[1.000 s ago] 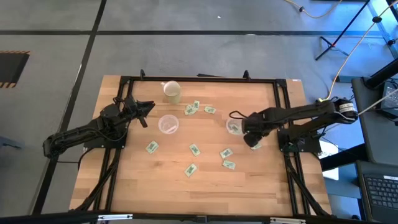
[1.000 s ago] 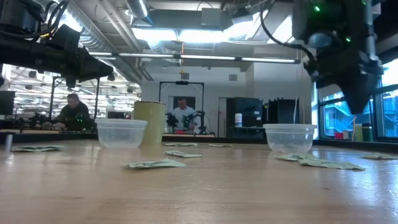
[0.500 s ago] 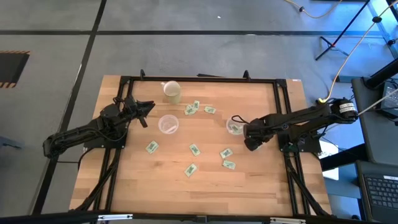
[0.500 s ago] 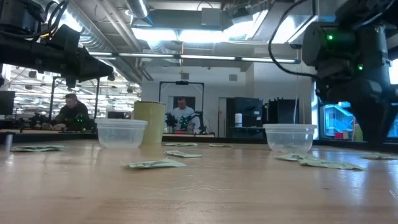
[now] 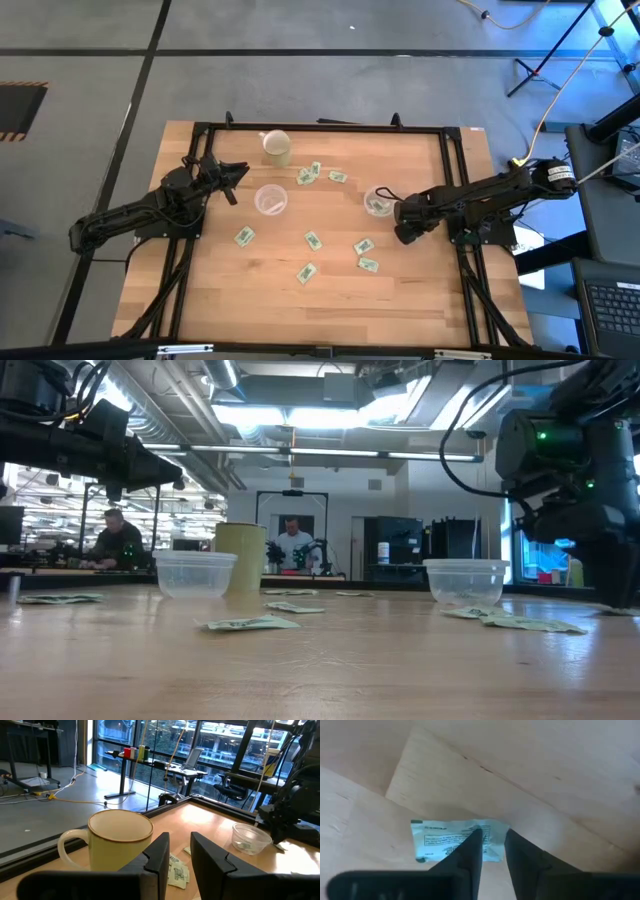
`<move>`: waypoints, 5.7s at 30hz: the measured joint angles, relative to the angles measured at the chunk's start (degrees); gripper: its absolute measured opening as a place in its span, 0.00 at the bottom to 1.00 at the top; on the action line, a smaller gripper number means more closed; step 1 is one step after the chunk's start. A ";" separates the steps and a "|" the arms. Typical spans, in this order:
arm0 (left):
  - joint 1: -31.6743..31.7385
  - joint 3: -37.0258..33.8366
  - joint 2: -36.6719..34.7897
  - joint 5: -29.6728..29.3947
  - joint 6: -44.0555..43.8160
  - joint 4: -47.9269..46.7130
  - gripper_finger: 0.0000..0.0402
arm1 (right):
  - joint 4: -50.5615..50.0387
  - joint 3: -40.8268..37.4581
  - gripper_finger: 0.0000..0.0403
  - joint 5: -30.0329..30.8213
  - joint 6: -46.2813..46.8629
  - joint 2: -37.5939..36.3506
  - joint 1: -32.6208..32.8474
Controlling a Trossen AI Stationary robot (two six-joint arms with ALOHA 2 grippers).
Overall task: Pick and place Stevia / Truvia into bins
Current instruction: Put the stevia packet into the right transparent container, then put the stevia packet into the left transparent container
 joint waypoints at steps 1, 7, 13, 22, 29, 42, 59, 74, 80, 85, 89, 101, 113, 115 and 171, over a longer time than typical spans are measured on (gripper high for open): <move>0.01 0.01 -0.01 -0.01 0.00 0.00 0.18 | -0.04 -0.02 0.19 0.02 0.00 0.02 0.00; 0.00 0.00 0.00 0.00 0.00 0.00 0.18 | -0.80 0.51 0.09 0.06 -0.25 0.09 0.02; 0.00 0.00 0.00 -0.01 0.00 0.00 0.18 | -2.10 3.71 0.01 0.74 -4.30 0.28 0.07; 0.02 0.01 0.00 -0.02 0.00 0.00 0.18 | -10.93 15.06 0.01 5.38 -10.73 0.28 0.04; 0.01 -0.01 0.00 -0.01 0.00 0.00 0.18 | -16.16 25.60 0.01 20.18 -17.29 0.16 -0.94; -0.01 0.00 -0.01 0.02 0.00 -0.02 0.18 | -1.91 23.28 0.00 20.73 -32.82 5.83 -7.83; 0.00 -0.01 -0.02 0.00 0.00 0.00 0.18 | 0.07 23.28 0.01 19.21 -33.41 13.05 -7.98; 0.01 -0.02 0.00 0.00 0.00 -0.02 0.18 | -2.46 25.99 0.34 19.19 -34.80 12.57 -7.98; 0.01 0.00 -0.02 0.01 0.00 0.00 0.18 | -4.80 30.56 0.37 19.07 -42.53 7.03 -10.63; 0.00 0.01 -0.01 0.00 0.00 0.00 0.18 | -4.04 29.69 0.38 19.21 -46.30 -1.47 -16.77; -0.01 0.00 0.00 0.00 0.00 -0.01 0.18 | 6.01 25.23 0.38 19.34 -51.05 -8.67 -21.39; -0.01 0.01 -0.01 0.20 0.00 0.00 0.18 | 32.44 17.94 0.38 19.20 -64.75 -14.86 -29.70; -0.01 -0.01 -0.01 -0.42 0.00 0.00 0.18 | 39.55 17.90 0.38 10.13 -60.34 -15.30 -34.66; -0.01 0.01 -0.01 -0.42 0.00 0.00 0.18 | 41.02 17.90 0.38 10.28 -62.65 -15.39 -34.67; -21.46 19.01 23.29 17.80 12.48 -5.92 0.38 | 38.60 3.16 0.38 -5.30 -60.91 -39.25 -21.57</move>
